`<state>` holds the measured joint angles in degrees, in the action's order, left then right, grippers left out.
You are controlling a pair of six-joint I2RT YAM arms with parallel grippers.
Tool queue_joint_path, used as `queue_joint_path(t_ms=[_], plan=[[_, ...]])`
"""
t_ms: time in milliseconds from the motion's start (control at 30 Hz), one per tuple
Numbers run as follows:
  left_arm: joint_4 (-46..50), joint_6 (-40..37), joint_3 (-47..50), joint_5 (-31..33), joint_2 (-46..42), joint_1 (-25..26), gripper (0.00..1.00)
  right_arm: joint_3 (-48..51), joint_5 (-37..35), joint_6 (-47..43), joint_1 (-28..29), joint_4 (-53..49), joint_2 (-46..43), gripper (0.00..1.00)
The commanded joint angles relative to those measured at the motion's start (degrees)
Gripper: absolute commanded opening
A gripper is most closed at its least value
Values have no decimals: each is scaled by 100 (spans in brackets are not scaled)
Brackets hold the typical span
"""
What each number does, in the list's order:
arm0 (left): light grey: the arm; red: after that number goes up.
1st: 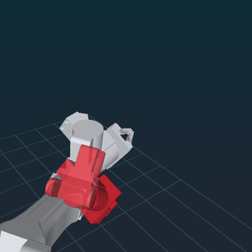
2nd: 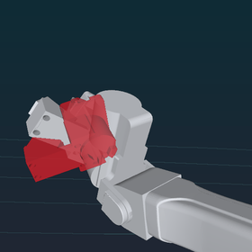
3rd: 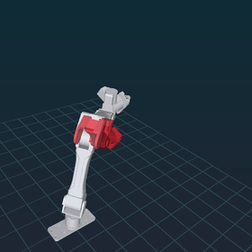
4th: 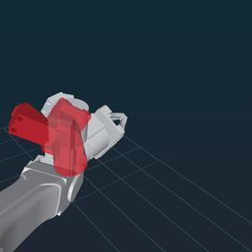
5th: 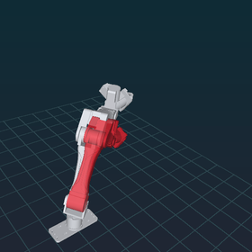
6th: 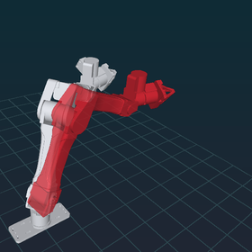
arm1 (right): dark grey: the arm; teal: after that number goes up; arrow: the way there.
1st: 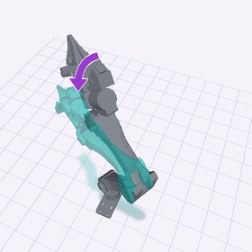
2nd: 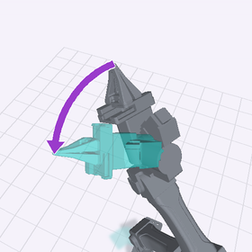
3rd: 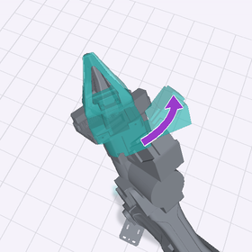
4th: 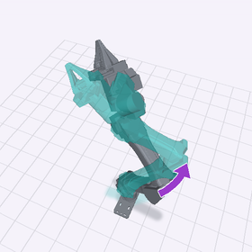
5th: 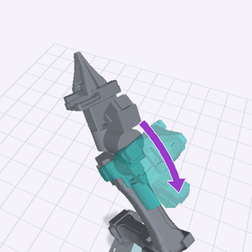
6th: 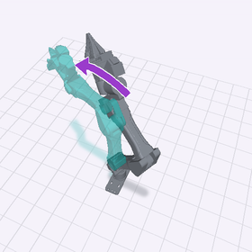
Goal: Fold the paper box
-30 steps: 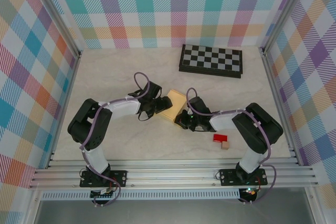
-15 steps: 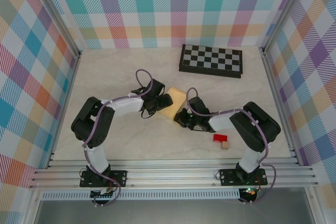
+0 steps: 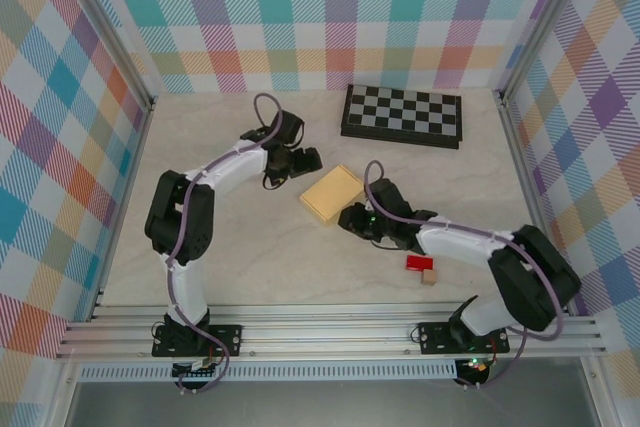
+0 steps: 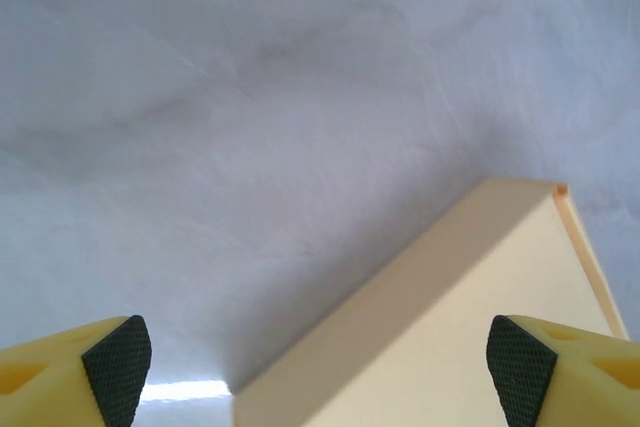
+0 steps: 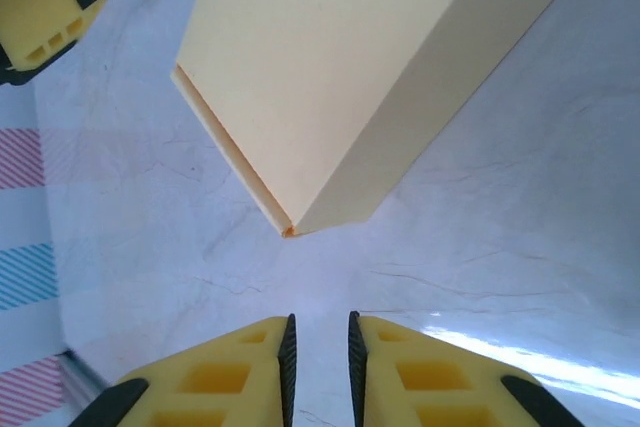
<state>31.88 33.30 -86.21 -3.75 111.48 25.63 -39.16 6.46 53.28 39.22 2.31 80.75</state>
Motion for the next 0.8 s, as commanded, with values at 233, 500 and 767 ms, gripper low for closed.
queue_joint_path(t_ms=[233,500,767], plan=[[-498,1558,2517,-74,-2453,339,89,-1872,-99,-3720,-1561,-2292,400,46],[-2048,2353,2828,-41,-2057,1127,90,-3051,1164,-4083,-1874,-1749,2155,51],[-2271,2052,2095,46,-827,1057,91,-3304,1411,-3765,-1874,-1593,2856,52]])
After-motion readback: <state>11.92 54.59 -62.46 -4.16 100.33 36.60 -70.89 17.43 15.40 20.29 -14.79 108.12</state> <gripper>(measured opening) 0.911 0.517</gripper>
